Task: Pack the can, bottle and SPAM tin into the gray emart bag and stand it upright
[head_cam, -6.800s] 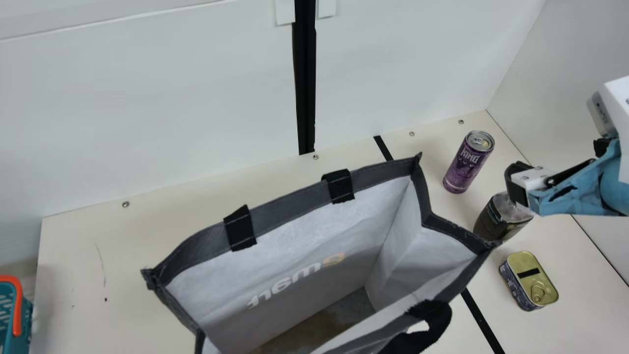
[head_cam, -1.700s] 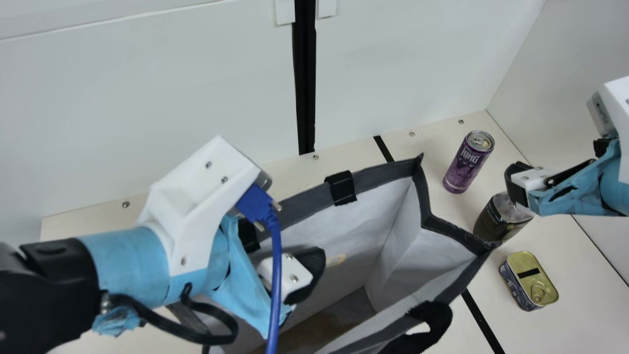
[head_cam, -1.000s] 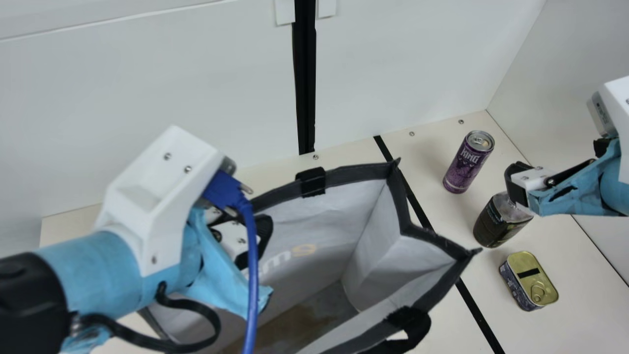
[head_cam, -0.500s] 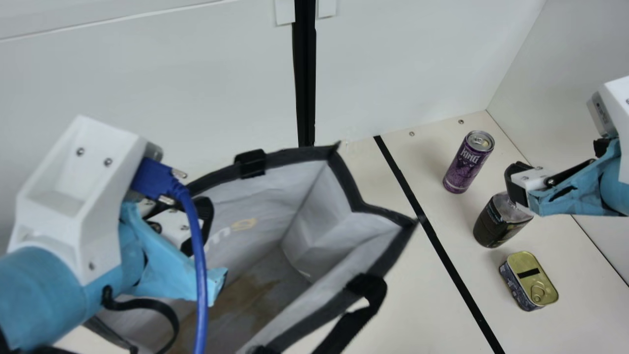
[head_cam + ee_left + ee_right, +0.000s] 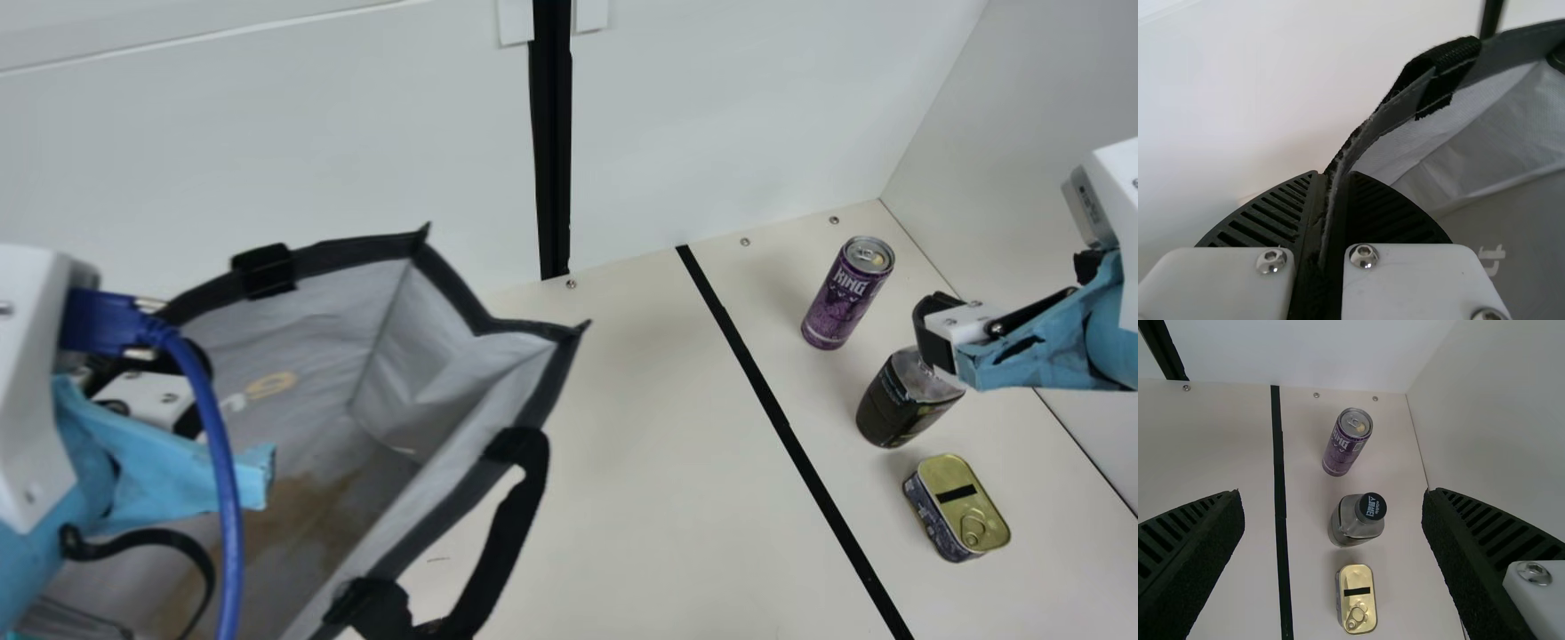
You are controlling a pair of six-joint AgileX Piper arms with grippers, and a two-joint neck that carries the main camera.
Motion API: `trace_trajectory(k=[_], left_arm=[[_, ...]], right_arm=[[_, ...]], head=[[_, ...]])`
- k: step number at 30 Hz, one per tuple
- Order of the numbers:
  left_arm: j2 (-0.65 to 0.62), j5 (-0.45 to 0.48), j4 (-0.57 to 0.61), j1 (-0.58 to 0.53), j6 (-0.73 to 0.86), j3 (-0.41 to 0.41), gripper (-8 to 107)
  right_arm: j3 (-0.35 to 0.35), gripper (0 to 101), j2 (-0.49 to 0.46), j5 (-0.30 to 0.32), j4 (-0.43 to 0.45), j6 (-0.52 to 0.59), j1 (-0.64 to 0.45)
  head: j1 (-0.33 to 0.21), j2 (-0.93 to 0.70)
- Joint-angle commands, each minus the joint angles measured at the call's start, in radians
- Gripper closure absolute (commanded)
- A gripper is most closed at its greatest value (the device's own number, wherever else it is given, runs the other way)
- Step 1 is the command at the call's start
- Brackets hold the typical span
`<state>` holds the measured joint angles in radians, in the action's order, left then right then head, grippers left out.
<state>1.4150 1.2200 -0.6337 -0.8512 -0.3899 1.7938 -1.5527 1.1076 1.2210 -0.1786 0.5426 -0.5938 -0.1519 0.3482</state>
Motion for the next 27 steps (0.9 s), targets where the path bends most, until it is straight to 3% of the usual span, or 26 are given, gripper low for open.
trace_trajectory(k=[1, 15, 27], left_arm=[[-0.009, 0.0, -0.137, -0.002, -0.048, -0.029, 107], [-0.066, 0.0, -0.492, 0.002, -0.244, -0.228, 107], [-0.098, 0.0, -0.501, -0.032, -0.346, -0.389, 107]], right_arm=[[0.0, 6, 0.0, 0.0, 0.0, 0.0, 0.0], [0.0, 6, 0.0, 0.0, 0.0, 0.0, 0.0], [0.0, 6, 0.0, 0.0, 0.0, 0.0, 0.0]], head=[[-0.023, 0.001], [-0.023, 0.001], [-0.023, 0.001]])
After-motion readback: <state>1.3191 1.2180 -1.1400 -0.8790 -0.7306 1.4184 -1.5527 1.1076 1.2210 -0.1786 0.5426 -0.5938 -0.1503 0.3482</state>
